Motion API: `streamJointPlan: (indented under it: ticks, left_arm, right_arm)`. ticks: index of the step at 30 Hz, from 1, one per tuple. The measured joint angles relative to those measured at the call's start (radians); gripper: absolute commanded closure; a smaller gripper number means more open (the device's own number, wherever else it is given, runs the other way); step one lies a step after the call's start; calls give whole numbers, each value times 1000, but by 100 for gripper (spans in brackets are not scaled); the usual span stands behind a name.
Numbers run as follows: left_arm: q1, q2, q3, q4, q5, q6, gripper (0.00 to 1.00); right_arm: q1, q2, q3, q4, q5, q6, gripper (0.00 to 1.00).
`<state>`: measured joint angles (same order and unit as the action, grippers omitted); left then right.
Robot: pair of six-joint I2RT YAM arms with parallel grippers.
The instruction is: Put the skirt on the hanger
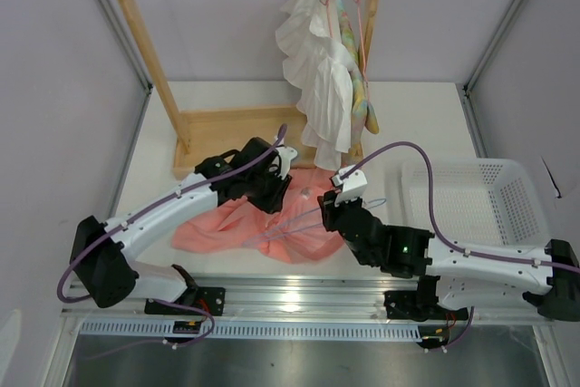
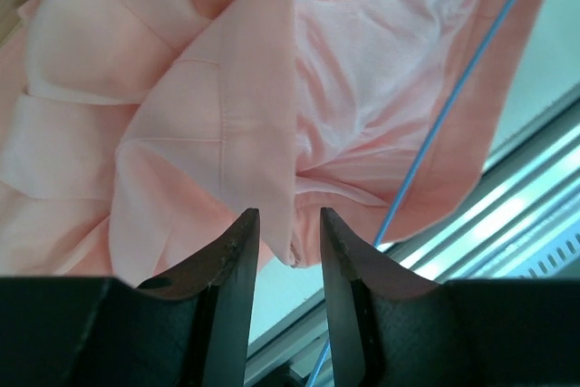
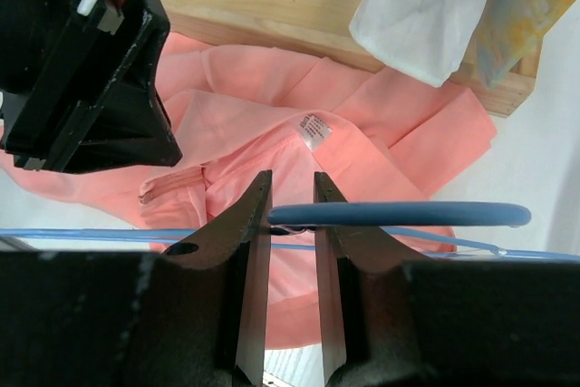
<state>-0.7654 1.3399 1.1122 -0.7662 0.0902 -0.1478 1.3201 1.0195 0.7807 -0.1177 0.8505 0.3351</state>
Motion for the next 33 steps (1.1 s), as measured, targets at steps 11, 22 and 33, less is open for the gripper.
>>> streamJointPlan:
  ticks: [11,22,33]
  left_arm:
    - [-72,53,-6,-6,122,74,58]
    - [-101,183,-4,-13,-8,112,55]
    - [-118,225,-7,18,-345,77,55]
  right_arm:
    - [0,-74,-39,12,-29,1,100]
    - [0,-76,-53,13,-29,1,100]
    - [0,-76,-64,19,-29,4,100]
